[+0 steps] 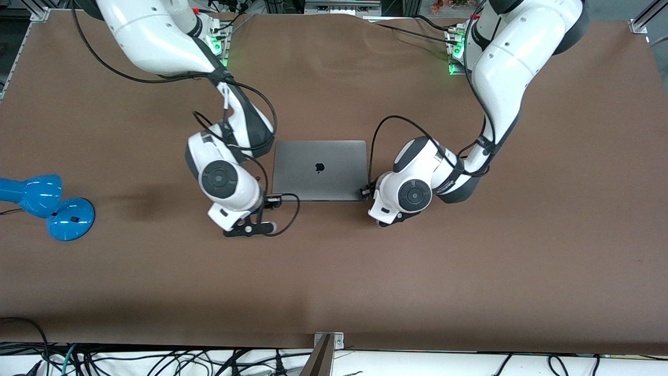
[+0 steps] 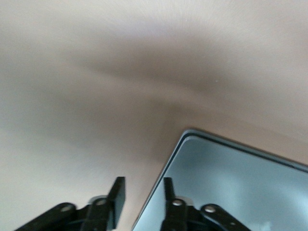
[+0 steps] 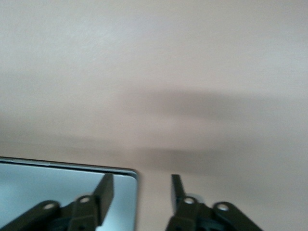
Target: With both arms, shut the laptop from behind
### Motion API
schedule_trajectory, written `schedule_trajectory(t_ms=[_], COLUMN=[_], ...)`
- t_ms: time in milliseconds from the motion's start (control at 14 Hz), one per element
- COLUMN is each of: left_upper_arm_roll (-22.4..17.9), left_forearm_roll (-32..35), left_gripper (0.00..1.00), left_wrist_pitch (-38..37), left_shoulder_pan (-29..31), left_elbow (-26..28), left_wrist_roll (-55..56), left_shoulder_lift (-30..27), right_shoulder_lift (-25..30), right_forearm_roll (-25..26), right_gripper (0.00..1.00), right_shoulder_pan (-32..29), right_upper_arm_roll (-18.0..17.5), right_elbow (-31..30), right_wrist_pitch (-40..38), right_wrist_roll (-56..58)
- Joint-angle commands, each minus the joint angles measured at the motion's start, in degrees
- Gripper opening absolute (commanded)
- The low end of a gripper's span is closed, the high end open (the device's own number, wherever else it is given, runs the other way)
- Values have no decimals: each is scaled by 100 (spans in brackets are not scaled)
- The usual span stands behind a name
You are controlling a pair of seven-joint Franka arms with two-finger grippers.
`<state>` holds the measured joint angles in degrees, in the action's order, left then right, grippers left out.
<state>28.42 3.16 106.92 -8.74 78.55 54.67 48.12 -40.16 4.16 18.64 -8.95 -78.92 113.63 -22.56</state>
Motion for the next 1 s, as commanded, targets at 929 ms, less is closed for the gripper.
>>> schedule_trajectory(t_ms=[929], left_upper_arm_roll=[-784], left_forearm_roll=[115], left_gripper=[100], left_wrist_pitch=[-1841], left_shoulder_pan=[364], left_elbow=[1715], left_wrist_roll=[-2372], left_shoulder_lift=[-4406], right_shoulder_lift=[2484], right_forearm_roll=[-30], right_gripper=[100], right_shoulder_pan=[-924], right_upper_arm_roll=[1175], right_elbow=[-605], right_wrist_pitch=[-1616], right_wrist_roll=[1315])
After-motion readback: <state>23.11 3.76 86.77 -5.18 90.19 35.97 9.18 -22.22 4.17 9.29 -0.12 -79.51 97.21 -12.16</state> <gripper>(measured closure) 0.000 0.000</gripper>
